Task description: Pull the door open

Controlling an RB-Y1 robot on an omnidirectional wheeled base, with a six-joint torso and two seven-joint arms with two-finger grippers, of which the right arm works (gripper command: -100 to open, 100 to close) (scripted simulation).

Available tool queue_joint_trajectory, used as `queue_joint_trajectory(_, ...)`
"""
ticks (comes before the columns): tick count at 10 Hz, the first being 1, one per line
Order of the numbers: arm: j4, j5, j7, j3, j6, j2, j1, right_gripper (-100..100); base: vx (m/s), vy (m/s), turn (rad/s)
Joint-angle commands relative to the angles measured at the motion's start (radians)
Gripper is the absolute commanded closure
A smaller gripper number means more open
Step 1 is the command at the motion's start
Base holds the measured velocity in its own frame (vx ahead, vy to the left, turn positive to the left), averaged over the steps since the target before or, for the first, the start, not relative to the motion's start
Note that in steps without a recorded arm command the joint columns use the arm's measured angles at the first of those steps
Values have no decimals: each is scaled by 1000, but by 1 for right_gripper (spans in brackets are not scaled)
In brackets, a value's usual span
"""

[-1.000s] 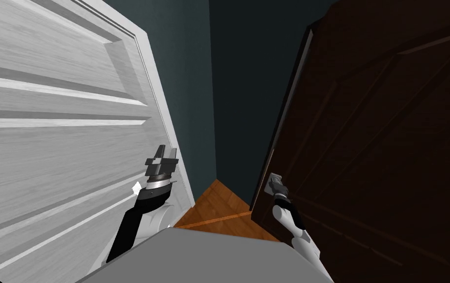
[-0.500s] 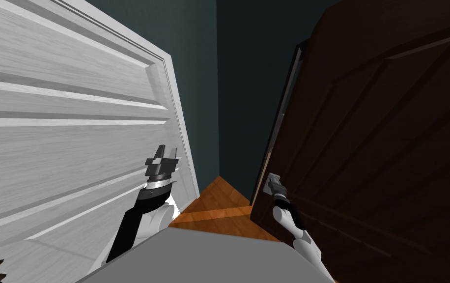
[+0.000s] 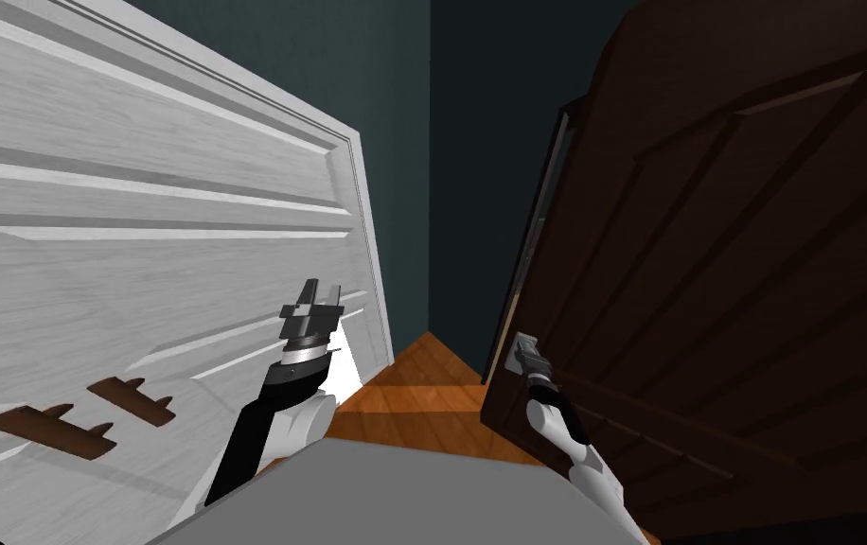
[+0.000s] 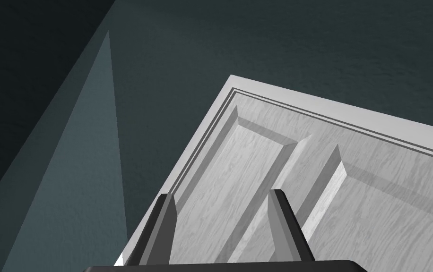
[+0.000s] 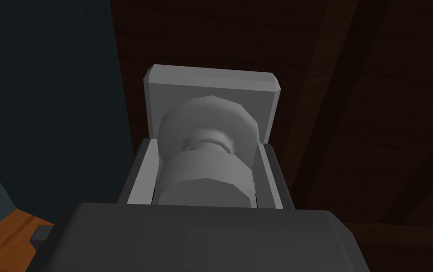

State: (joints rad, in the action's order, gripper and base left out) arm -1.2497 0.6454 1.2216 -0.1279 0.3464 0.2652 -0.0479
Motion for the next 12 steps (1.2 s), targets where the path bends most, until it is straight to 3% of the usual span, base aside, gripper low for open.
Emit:
queue_joint_trajectory(1, -5, 0, 19, 21, 2, 12, -9, 100, -231, -57, 131)
queue_joint_trajectory(3, -13, 0, 36, 42, 3, 26, -19, 100, -257, -41, 136)
queue_joint_trajectory(4, -13, -1, 29, 34, 3, 23, -14, 100, -108, -3, 36)
queue_joint_trajectory(12, -48, -10, 111, 124, 20, 91, -60, 100, -232, -41, 125)
